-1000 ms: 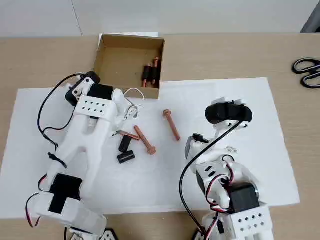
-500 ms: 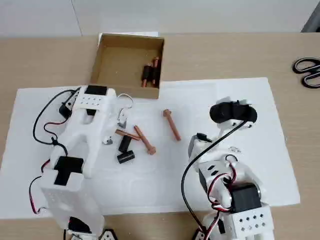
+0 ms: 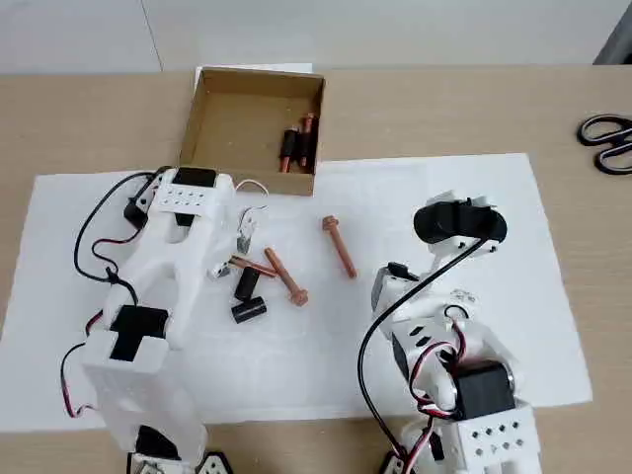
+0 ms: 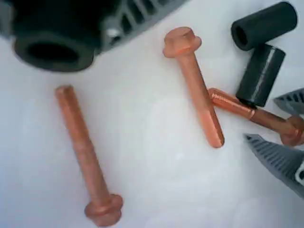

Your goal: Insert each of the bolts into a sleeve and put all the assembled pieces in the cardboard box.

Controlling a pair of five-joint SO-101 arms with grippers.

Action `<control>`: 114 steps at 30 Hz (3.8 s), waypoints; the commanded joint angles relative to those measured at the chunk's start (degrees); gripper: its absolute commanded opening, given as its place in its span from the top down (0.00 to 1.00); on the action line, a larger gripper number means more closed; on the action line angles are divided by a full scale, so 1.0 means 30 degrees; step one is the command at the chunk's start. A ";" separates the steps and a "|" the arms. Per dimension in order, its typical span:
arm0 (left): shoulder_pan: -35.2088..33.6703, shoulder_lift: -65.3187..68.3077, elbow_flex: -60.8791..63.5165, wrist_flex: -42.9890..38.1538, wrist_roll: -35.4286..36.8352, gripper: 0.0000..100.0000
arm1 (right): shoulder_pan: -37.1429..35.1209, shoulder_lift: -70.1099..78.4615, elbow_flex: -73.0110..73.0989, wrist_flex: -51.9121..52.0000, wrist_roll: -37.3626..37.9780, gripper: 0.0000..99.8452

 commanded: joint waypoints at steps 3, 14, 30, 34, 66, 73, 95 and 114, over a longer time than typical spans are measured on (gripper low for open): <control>-0.0205 0.0059 -0.0044 -0.0117 0.0176 0.99 | 0.0132 -0.0249 -0.0117 -0.0337 0.0088 1.00; -0.0205 0.0059 -0.0044 -0.0703 0.0176 0.99 | 0.0132 -0.0249 -0.0117 -0.0337 0.0088 1.00; 0.2110 -0.1026 -0.8952 0.4103 0.0088 0.99 | -0.0073 -0.0249 0.0381 -0.0484 0.0088 1.00; 0.2608 -0.0967 -1.1736 0.6652 -0.0088 0.99 | -0.1158 -0.0249 0.0381 -0.0571 0.0147 1.00; 0.4454 -0.9670 -1.2000 0.6271 -0.8938 0.99 | -0.3560 -1.0300 0.8352 -1.3700 1.0139 1.00; 0.5099 -0.9817 -1.2000 0.6388 -0.8938 0.99 | -0.3560 -1.0271 0.8527 -1.4432 1.0139 1.00; 0.5070 -1.8462 -0.4938 0.3487 -1.0579 0.99 | -0.3560 -1.0593 0.9817 -1.4784 1.0081 1.00; 0.5392 -2.8249 1.0535 -1.4066 -1.3714 0.99 | -0.3619 -1.0593 0.9875 -1.5985 1.0081 1.00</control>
